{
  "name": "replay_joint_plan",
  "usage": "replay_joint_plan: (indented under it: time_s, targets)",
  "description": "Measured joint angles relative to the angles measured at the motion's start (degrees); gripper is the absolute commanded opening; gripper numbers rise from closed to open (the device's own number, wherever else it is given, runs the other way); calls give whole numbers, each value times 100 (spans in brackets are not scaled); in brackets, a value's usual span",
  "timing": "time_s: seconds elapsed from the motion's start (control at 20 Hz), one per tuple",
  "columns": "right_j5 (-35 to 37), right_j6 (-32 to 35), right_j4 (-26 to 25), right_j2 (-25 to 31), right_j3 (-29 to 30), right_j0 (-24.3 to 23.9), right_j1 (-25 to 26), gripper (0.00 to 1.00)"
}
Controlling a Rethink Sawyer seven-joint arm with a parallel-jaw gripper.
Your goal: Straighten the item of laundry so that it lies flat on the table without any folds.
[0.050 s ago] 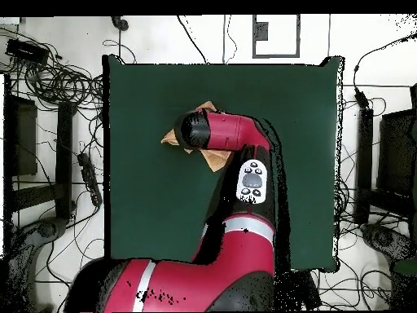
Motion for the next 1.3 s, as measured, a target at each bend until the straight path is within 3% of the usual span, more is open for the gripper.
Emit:
replay_joint_plan:
  time_s: [0.5, 0.8, 0.85, 1.3]
  targets:
    - [124, 0, 28, 470, -381, -520, 291, 100]
    - [123, 0, 21, 570, -382, -591, 283, 100]
    - [117, 0, 28, 603, -385, -585, 283, 0]
    - [100, 0, 23, 647, -384, -573, 282, 0]
